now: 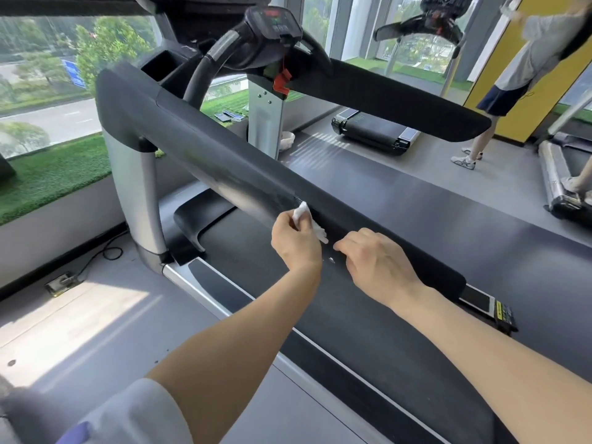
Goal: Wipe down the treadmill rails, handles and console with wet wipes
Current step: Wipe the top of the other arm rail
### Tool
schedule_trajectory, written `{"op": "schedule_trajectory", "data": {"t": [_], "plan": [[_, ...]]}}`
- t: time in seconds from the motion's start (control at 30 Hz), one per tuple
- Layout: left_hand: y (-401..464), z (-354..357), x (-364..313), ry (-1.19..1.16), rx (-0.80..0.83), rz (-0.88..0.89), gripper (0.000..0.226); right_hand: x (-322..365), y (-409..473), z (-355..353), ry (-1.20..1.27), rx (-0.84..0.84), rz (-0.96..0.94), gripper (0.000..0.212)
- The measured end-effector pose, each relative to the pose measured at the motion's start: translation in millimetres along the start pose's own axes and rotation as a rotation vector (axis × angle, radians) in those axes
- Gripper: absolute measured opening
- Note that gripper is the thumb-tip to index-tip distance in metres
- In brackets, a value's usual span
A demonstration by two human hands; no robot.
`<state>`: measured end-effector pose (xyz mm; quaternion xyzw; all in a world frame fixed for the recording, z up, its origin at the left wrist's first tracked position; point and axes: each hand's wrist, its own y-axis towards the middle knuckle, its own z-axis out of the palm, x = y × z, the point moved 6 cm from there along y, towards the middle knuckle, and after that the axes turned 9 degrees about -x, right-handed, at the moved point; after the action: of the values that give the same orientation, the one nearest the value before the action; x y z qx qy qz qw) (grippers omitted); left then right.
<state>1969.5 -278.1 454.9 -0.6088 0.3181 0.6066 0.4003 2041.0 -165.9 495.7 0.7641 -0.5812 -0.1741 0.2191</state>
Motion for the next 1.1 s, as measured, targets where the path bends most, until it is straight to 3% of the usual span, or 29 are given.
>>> {"op": "schedule_trajectory", "data": {"t": [0.2, 0.37, 0.53, 0.67, 0.77, 0.83, 1.0, 1.1], "plan": [[18.6, -2.9, -7.7, -0.063, -0.132, -0.087, 0.013, -1.6, -0.2, 2.8, -0.033, -0.008, -0.070, 0.022], [-3.0, 1.2, 1.4, -0.034, -0.078, -0.094, 0.012, -0.4, 5.2, 5.1, -0.043, -0.026, -0.109, 0.019], [20.4, -3.0, -6.5, -0.050, -0.158, -0.128, 0.011, -1.4, 3.1, 5.9, -0.066, -0.026, -0.165, 0.019], [-0.3, 2.5, 1.7, -0.009, -0.068, -0.094, 0.014, 1.1, 4.4, 4.2, -0.075, -0.060, -0.195, 0.014], [13.9, 0.5, -2.5, -0.048, -0.112, -0.124, 0.013, 2.2, 2.8, 3.3, -0.066, -0.060, -0.209, 0.039], [23.3, 0.1, -8.2, -0.064, -0.133, -0.127, 0.014, 2.0, 2.4, 4.0, -0.070, -0.054, -0.213, 0.041], [-2.2, 4.6, 1.6, -0.010, -0.010, -0.085, 0.021, 2.9, 5.1, 3.3, -0.086, -0.073, -0.224, 0.011], [15.3, 0.9, -7.7, -0.039, -0.055, -0.077, 0.024, 1.3, 3.0, 4.3, -0.095, -0.050, -0.222, 0.032]]}}
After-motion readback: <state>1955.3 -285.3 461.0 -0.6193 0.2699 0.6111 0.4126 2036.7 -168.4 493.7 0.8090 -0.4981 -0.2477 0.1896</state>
